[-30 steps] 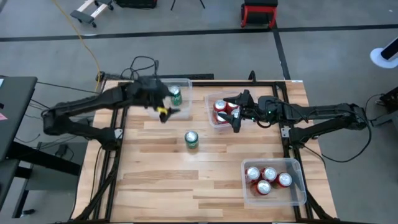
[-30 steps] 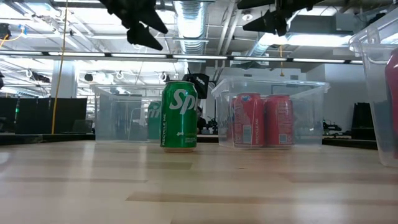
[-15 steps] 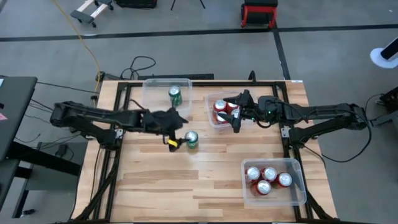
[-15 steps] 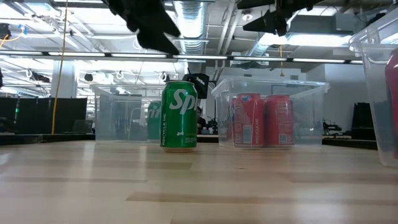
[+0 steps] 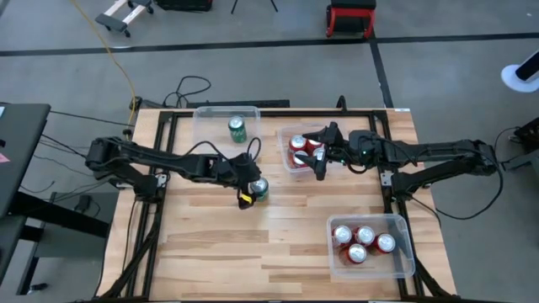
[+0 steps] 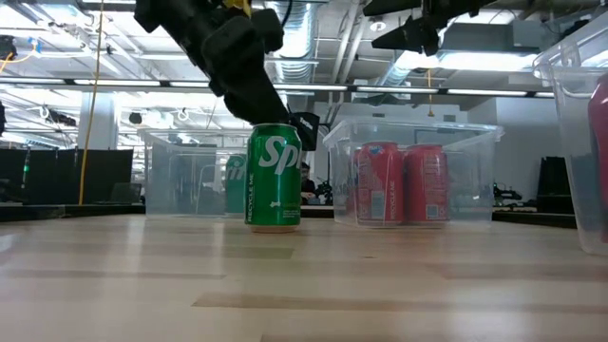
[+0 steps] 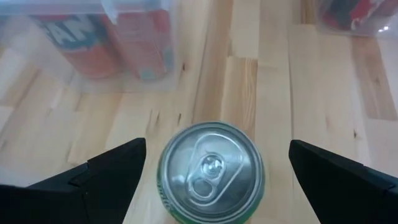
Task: Sort soda cans
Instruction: Put the green soda into the top left transparent bin
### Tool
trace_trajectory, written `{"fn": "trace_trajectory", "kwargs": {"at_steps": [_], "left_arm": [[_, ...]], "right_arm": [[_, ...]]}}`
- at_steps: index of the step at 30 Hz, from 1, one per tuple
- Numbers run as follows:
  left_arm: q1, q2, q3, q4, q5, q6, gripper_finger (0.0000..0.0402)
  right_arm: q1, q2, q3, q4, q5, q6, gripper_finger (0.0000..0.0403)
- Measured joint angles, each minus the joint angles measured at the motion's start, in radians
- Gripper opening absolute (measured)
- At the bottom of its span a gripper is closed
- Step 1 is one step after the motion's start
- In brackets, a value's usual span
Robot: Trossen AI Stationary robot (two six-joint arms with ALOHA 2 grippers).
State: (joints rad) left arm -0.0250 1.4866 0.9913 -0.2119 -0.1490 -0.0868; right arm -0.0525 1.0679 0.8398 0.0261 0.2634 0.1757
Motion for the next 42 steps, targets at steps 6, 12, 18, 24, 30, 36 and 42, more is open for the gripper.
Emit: {"fn": "trace_trajectory", "kwargs": {"at_steps": [6, 12, 18, 24, 30, 36, 42], "left_arm": [[0.004, 0.005, 0.000, -0.001, 0.011, 0.003, 0.0391], [0.022, 0.027, 0.000, 0.003, 0.011, 0.002, 0.0391], [0.027, 0.111, 0.000, 0.016, 0.030, 0.004, 0.0391], [0.037, 0.132, 0.000, 0.023, -0.005, 0.011, 0.0362], [0.054, 0.108, 0.003, 0.012, -0.005, -0.009, 0.0298], [0.077, 0.026, 0.103, -0.126, -0.016, -0.039, 0.0298], [0.119, -0.079, 0.260, -0.332, -0.047, 0.009, 0.0298]], "right_arm": [[0.000, 0.000, 0.000, 0.000, 0.000, 0.000, 0.0382], [0.000, 0.000, 0.000, 0.000, 0.000, 0.000, 0.0382], [0.000, 0.000, 0.000, -0.006, 0.000, 0.000, 0.0382], [-0.003, 0.000, 0.000, -0.010, 0.000, 0.000, 0.0382], [-0.009, 0.000, 0.000, -0.012, 0.000, 0.000, 0.0382], [-0.016, 0.000, 0.000, -0.021, 0.000, 0.000, 0.0382], [-0.016, 0.000, 0.000, -0.019, 0.000, 0.000, 0.0382]]}}
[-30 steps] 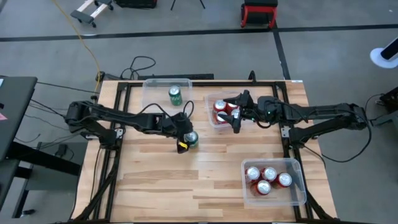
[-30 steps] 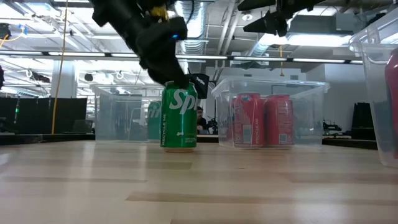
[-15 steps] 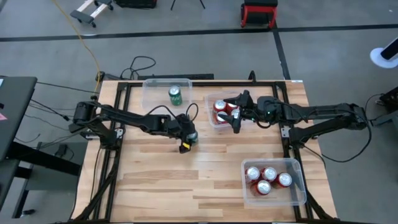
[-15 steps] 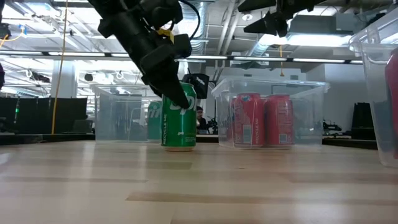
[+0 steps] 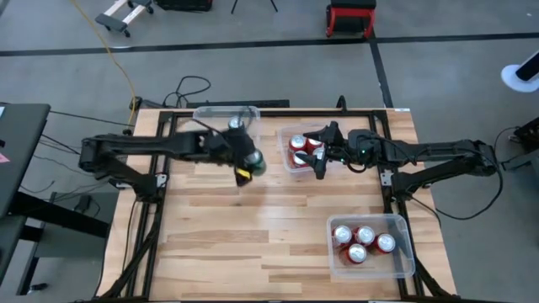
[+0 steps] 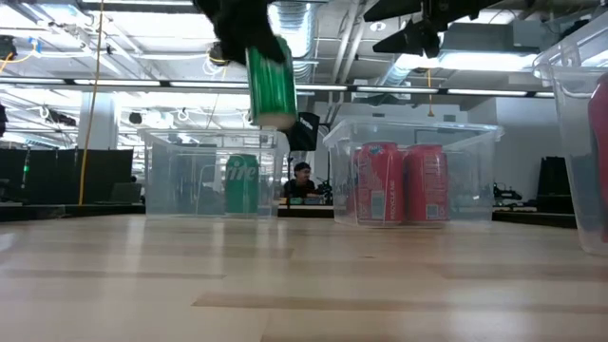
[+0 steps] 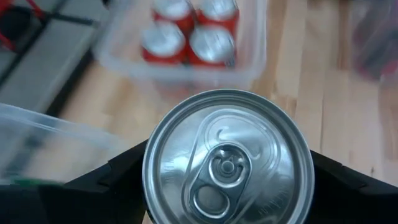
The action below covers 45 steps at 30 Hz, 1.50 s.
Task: Sort soda cans
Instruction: Put the green soda into the top left transparent bin
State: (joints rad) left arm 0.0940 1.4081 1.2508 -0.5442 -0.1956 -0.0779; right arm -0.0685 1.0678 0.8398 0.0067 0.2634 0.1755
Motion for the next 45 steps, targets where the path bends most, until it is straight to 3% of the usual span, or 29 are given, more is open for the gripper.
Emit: {"fn": "trace_trajectory", "kwargs": {"at_steps": [7, 12, 22, 26, 36, 45], "left_arm": [[0.118, -0.061, 0.197, -0.208, -0.078, 0.053, 0.0298], [0.227, -0.083, 0.218, -0.249, -0.086, 0.065, 0.0298], [0.459, -0.171, 0.018, -0.229, -0.077, 0.030, 0.0298], [0.520, -0.219, -0.081, -0.133, -0.010, 0.016, 0.0298], [0.575, -0.219, -0.279, 0.036, 0.010, -0.002, 0.0298], [0.589, -0.088, -0.292, 0.079, 0.010, -0.006, 0.0298]], "right_arm": [[0.000, 0.000, 0.000, 0.001, 0.000, 0.000, 0.0382], [0.000, 0.000, 0.000, 0.001, 0.000, 0.001, 0.0382], [0.012, 0.000, 0.000, 0.000, 0.000, 0.003, 0.0382], [0.016, 0.000, 0.000, 0.000, 0.000, 0.003, 0.0382], [0.016, 0.000, 0.000, 0.001, 0.000, 0.002, 0.0382], [0.016, 0.000, 0.000, 0.002, 0.000, 0.007, 0.0382]]}}
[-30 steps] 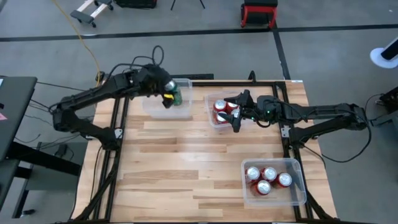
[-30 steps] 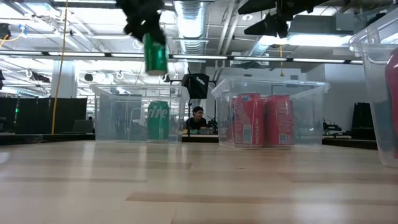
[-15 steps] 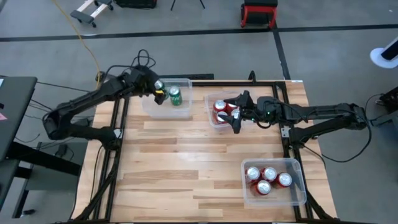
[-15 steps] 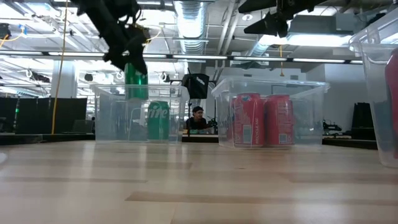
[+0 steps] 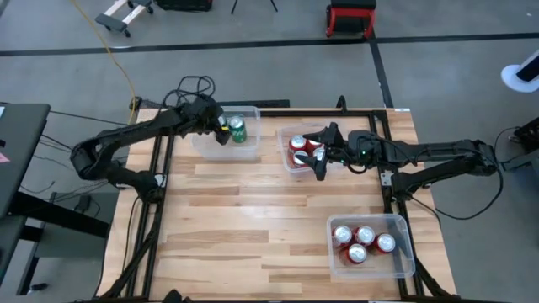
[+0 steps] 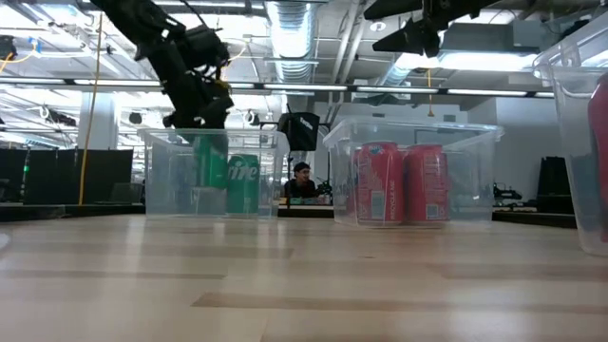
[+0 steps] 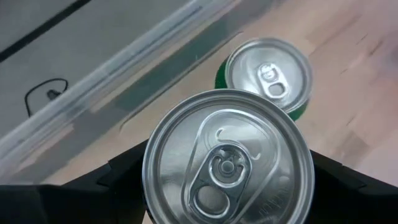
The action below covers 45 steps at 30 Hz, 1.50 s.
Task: Sort soda cans
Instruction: Put the green soda into the top left transparent bin, then return to Home Position
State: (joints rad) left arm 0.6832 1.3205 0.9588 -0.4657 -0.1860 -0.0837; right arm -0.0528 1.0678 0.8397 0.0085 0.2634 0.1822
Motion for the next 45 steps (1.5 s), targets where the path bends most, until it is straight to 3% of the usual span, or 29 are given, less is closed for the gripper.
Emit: {"fn": "trace_trajectory", "kwargs": {"at_steps": [14, 22, 28, 33, 39, 45], "left_arm": [[0.004, 0.149, 0.000, 0.091, 0.000, 0.007, 0.0298], [0.005, 0.148, 0.002, 0.096, -0.001, 0.004, 0.0386], [0.005, 0.138, 0.002, 0.058, 0.000, 0.022, 0.0391], [0.005, 0.039, 0.002, 0.046, 0.000, 0.030, 0.0392], [-0.017, -0.172, 0.002, -0.030, 0.037, 0.003, 0.0393], [-0.109, -0.368, 0.002, -0.130, 0.100, -0.052, 0.0393]], "right_arm": [[0.000, 0.000, 0.000, -0.014, 0.000, -0.004, 0.0382], [0.000, 0.000, 0.000, -0.020, 0.000, -0.007, 0.0382], [0.000, 0.000, 0.000, -0.020, 0.000, -0.007, 0.0382], [0.000, 0.000, 0.000, 0.005, 0.000, -0.014, 0.0382], [0.020, 0.000, 0.000, 0.051, 0.000, -0.028, 0.0371], [0.030, 0.050, -0.001, 0.066, 0.000, -0.152, 0.0366]]}}
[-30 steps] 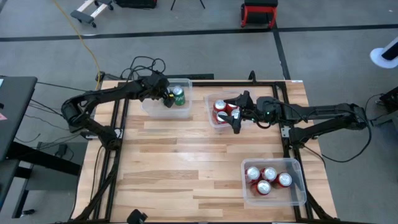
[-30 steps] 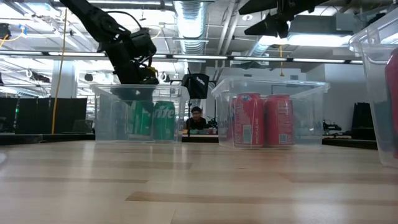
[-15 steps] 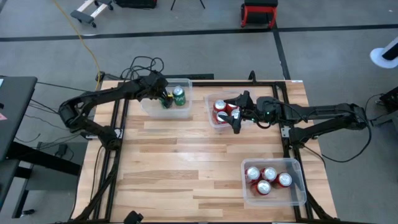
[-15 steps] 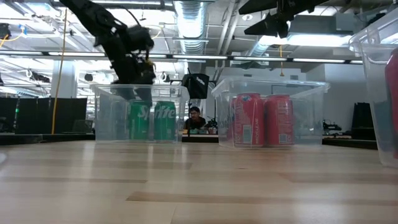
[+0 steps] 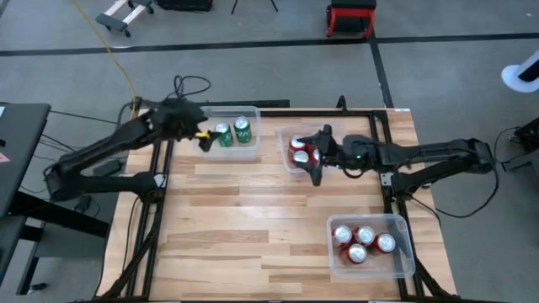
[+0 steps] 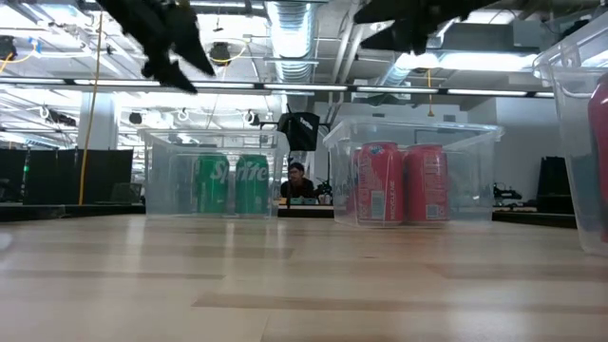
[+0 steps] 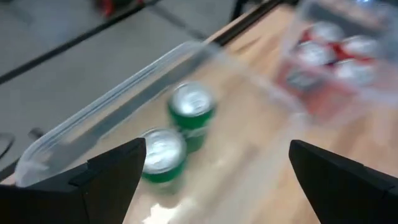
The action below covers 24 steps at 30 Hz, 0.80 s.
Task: Sort soda cans
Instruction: Return to Home Position
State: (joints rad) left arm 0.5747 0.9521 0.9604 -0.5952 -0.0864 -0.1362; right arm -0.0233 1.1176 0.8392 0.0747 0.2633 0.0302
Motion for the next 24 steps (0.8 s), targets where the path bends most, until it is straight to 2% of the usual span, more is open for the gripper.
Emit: {"fn": "trace_trajectory", "kwargs": {"at_steps": [4, 8, 11, 16, 17, 21, 24], "left_arm": [[-0.128, -0.115, 0.000, 0.008, -0.004, -0.014, 0.0389], [-0.283, -0.208, 0.000, 0.010, -0.036, -0.060, 0.0358], [-0.416, -0.259, -0.024, 0.041, -0.072, -0.091, 0.0318], [-0.609, -0.345, -0.177, 0.233, -0.177, -0.100, 0.0239], [-0.637, -0.359, -0.209, 0.268, -0.189, -0.097, 0.0223], [-0.718, -0.409, -0.305, 0.371, -0.238, -0.059, 0.0163], [-0.745, -0.433, -0.335, 0.376, -0.300, -0.034, 0.0121]], "right_arm": [[-0.016, 0.051, 0.000, 0.041, -0.010, 0.130, 0.0354], [0.047, 0.069, 0.000, 0.040, -0.020, 0.077, 0.0294], [0.102, 0.046, 0.000, 0.050, -0.026, 0.046, 0.0211], [0.192, -0.037, 0.001, 0.020, -0.006, -0.005, 0.0036], [0.211, -0.059, 0.000, 0.003, 0.004, -0.020, 0.0019], [0.268, -0.152, 0.001, -0.079, 0.103, -0.016, 0.0016], [0.303, -0.221, 0.001, -0.166, 0.197, -0.012, 0.0007]]}}
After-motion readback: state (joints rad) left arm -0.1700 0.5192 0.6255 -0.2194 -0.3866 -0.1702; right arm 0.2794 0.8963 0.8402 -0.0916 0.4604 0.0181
